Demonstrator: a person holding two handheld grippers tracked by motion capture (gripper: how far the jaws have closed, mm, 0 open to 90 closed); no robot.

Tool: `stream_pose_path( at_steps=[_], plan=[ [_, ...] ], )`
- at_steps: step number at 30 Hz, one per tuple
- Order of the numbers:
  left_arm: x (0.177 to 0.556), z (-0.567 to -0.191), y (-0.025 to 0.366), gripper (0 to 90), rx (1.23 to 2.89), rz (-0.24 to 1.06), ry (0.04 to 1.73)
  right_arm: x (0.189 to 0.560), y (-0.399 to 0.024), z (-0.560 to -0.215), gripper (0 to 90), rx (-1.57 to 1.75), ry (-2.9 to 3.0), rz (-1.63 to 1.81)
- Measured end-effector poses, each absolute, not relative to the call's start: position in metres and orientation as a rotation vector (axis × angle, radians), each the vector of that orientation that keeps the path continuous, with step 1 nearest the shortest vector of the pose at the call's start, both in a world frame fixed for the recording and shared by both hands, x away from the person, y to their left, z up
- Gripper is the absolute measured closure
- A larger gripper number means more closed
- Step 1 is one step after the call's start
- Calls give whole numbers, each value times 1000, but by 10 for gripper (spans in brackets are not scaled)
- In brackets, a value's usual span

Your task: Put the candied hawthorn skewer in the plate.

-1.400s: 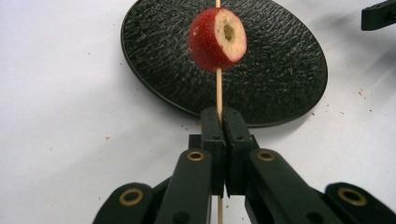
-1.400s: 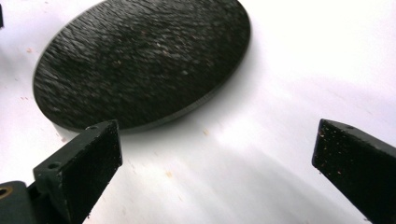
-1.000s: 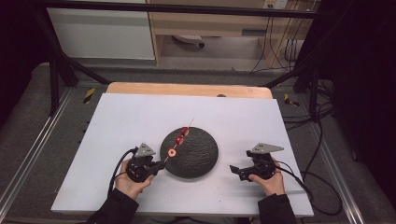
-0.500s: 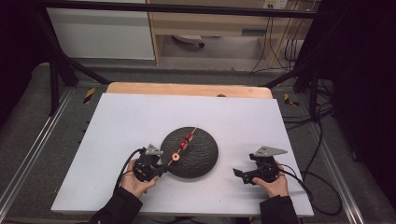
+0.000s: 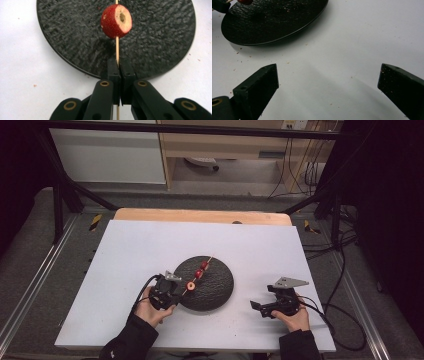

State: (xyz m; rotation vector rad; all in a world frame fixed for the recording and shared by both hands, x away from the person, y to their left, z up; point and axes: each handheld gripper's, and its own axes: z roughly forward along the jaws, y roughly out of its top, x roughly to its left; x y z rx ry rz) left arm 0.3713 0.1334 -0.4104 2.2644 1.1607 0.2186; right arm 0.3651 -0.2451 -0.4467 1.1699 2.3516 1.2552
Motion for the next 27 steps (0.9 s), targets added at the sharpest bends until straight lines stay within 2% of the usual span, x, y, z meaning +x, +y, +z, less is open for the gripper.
stream_pose_path(
  at_steps=[21,27],
  plan=[
    [379,-411,120,873,2332,221,1180,365,-245,-447,42,1176,2346,1264],
    [376,-408,131,800,2289,228,1102,365,-244,-447,38,1179,2344,1263]
  ],
)
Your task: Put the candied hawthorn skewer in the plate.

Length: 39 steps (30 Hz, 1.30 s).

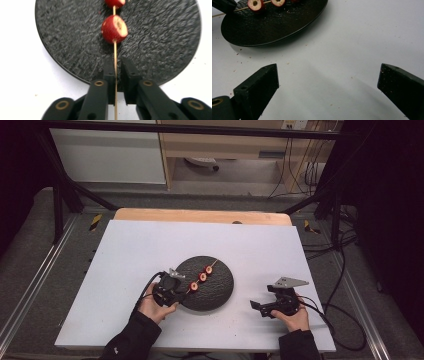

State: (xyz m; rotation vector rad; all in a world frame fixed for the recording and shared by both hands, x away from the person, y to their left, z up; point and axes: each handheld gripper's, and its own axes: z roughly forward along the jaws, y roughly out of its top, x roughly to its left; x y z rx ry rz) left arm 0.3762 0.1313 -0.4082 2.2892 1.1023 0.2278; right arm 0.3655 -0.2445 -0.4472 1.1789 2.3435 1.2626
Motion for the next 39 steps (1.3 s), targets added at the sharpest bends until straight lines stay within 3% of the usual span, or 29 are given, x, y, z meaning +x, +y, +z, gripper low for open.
stream_pose_path(
  at_steps=[14,21,26,39],
  plan=[
    [363,-404,184,341,2168,290,891,365,-245,-446,30,1186,2340,1266],
    [357,-413,217,165,2108,313,872,364,-245,-446,22,1178,2346,1265],
    [353,-421,235,106,2081,350,886,364,-245,-446,19,1173,2348,1267],
    [347,-441,265,92,2030,355,953,362,-245,-447,7,1168,2363,1253]
  ],
)
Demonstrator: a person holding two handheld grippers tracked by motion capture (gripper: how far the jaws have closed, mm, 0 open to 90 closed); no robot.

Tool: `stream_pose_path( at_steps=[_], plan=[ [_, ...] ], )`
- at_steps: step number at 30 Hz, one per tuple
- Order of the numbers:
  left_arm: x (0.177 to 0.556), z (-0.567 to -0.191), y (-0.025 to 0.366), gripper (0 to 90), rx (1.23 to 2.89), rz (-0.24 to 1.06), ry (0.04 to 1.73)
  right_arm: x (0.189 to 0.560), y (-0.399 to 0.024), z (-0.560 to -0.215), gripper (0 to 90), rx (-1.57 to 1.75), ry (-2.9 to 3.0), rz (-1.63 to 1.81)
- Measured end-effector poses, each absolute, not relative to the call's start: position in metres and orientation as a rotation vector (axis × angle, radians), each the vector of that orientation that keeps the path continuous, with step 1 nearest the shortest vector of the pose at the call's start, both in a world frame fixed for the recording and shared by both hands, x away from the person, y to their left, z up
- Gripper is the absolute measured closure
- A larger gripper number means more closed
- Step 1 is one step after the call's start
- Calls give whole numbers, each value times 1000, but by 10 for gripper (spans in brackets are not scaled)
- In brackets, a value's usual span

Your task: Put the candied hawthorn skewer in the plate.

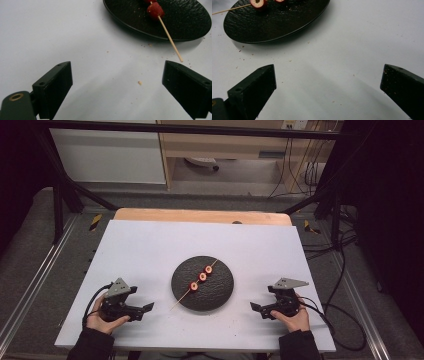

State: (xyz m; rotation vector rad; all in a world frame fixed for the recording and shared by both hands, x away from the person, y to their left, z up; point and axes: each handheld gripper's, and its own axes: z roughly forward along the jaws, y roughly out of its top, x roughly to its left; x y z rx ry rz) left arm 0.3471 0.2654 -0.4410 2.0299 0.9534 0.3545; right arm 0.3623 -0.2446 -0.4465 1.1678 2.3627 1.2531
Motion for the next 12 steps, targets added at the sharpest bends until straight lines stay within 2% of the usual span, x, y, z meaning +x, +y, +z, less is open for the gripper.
stream_pose_path(
  at_steps=[12],
  plan=[
    [349,-447,275,93,2029,340,962,361,-243,-448,5,1165,2376,1241]
  ],
)
